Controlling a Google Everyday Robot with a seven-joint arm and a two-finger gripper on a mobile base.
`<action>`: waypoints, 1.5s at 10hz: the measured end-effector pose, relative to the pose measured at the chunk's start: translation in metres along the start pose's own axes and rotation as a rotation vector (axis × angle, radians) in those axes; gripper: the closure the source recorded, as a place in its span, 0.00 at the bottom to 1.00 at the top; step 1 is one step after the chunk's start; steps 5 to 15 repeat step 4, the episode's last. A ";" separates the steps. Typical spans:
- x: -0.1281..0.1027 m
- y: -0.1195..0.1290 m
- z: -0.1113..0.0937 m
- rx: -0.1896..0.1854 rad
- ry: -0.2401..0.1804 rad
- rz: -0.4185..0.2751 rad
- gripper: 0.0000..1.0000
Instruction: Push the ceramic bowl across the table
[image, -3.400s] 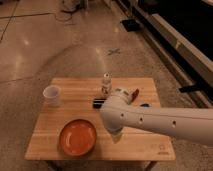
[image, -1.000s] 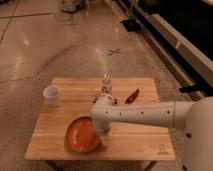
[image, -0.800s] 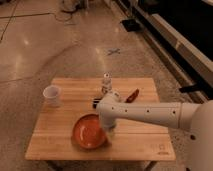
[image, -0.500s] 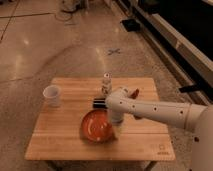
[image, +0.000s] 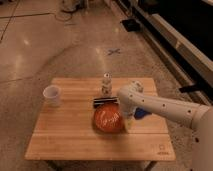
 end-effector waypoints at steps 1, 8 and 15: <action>0.008 -0.001 -0.001 0.004 0.000 0.009 0.35; 0.015 -0.001 -0.001 0.004 0.000 0.017 0.35; 0.015 -0.001 -0.001 0.004 0.000 0.017 0.35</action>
